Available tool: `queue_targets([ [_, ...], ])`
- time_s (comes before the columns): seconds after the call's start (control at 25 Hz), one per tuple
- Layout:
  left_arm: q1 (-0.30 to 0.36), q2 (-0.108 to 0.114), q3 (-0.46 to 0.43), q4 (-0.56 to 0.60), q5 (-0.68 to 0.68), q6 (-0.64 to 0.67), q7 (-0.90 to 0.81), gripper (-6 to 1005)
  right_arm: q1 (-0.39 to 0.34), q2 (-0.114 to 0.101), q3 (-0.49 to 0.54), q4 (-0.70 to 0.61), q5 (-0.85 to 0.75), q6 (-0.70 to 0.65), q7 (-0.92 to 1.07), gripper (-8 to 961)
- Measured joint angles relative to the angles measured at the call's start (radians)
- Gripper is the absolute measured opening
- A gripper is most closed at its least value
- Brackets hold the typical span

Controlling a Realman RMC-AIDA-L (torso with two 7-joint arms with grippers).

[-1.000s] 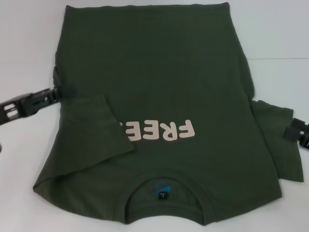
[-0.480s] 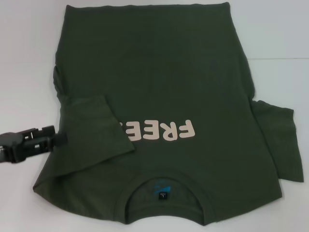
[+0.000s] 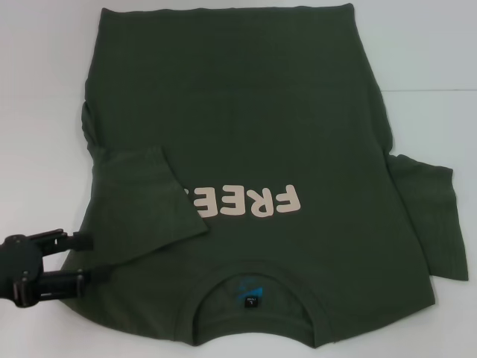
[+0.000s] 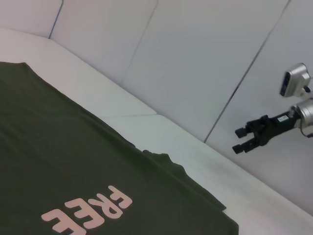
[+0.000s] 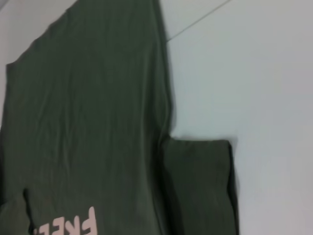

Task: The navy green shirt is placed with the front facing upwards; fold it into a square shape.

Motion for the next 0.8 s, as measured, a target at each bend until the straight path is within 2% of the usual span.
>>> queue_targets([
  [0.2, 0.001, -0.003, 0.018, 0.003, 0.027, 0.01, 0.022, 857, 0.051, 0.009, -0.064, 0.021, -0.054, 0.072, 0.054, 927],
  [0.44, 0.011, -0.009, 0.032, 0.004, 0.045, 0.013, 0.051, 852, 0.119, 0.017, -0.087, 0.096, -0.099, 0.149, 0.067, 927],
  [0.68, 0.011, -0.009, 0.035, 0.002, 0.047, 0.011, 0.052, 852, 0.138, 0.02, -0.133, 0.175, -0.114, 0.258, 0.085, 928],
  [0.8, 0.01, -0.009, 0.035, -0.001, 0.047, 0.009, 0.053, 851, 0.142, 0.03, -0.136, 0.201, -0.113, 0.289, 0.079, 928],
])
